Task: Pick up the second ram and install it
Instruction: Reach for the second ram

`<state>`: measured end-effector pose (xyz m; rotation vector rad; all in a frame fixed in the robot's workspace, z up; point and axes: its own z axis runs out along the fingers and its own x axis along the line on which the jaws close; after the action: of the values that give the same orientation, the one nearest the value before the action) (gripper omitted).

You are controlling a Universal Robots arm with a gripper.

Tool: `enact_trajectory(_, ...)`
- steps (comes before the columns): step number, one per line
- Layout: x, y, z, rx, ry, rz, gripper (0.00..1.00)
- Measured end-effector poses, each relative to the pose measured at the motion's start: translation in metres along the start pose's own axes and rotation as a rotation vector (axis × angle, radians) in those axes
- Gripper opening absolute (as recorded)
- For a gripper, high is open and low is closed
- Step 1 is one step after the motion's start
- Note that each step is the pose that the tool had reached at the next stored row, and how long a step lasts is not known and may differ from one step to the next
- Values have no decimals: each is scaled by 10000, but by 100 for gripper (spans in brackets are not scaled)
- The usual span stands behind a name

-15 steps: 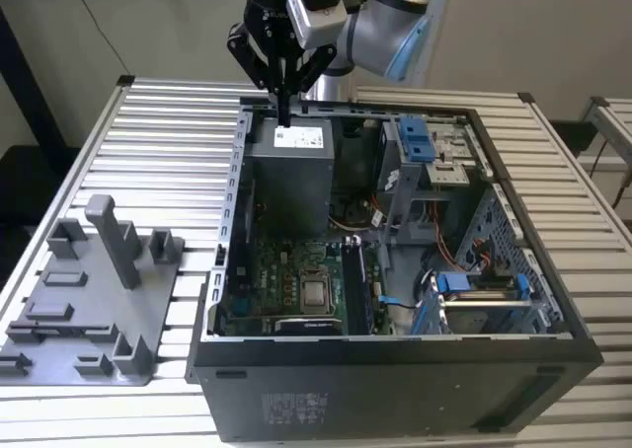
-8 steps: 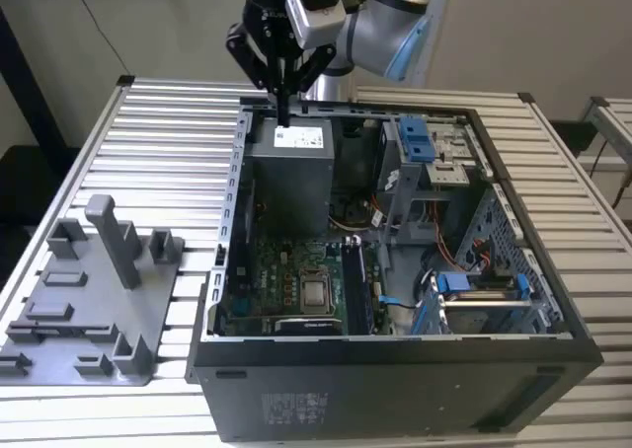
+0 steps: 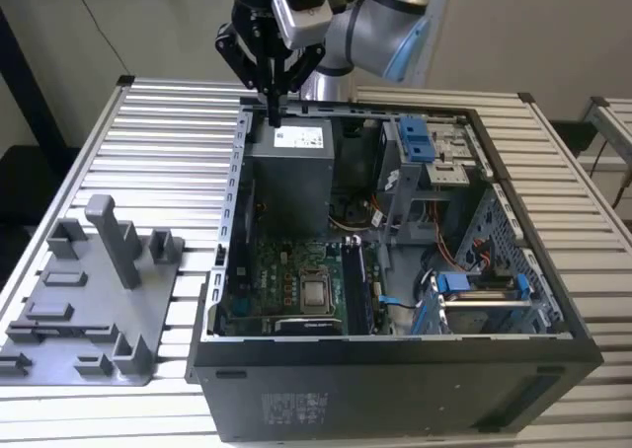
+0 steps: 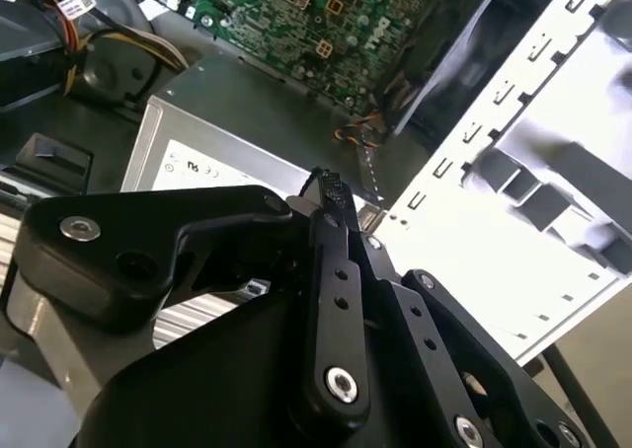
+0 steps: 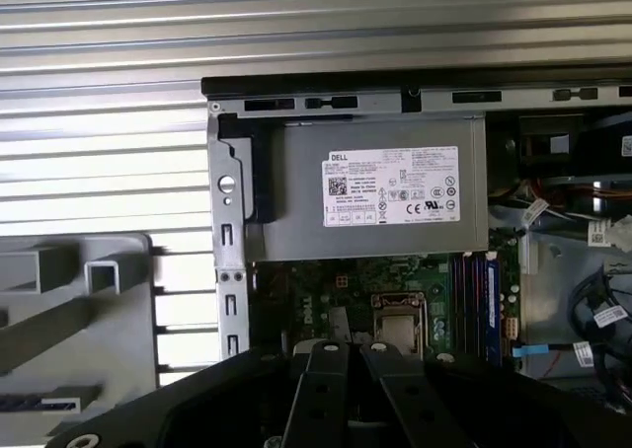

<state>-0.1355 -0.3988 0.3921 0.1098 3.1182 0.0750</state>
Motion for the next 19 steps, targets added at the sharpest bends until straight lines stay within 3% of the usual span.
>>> enact_trajectory(11,217,-15,2,0,8,-16,11)
enact_trajectory(19,303,-22,7,1,39,-14,11)
